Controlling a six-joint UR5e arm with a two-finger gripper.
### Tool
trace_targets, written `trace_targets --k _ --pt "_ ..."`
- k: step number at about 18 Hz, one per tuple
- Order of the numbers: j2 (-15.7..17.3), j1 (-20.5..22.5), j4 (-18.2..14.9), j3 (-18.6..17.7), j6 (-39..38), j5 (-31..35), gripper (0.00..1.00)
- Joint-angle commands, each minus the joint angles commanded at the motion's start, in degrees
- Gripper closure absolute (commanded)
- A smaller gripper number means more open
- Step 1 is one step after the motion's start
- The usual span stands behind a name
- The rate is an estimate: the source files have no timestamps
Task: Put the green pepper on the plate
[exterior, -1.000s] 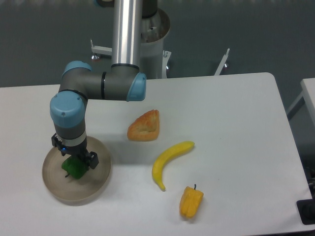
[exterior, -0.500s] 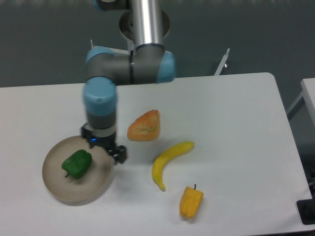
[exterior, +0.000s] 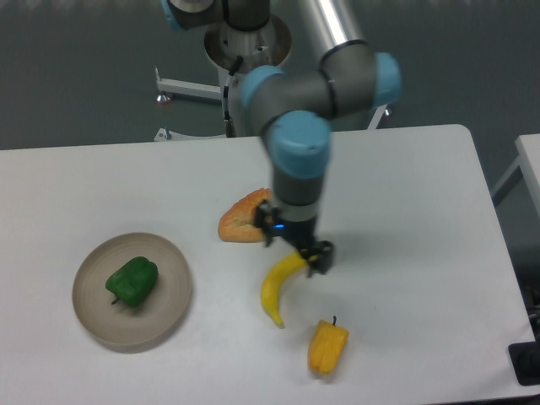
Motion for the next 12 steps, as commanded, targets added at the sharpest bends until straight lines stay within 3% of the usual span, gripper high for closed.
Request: trace_targets --k 12 --pt "-1.7 0.9 0.2 2.7 1.9 1.1 0.0"
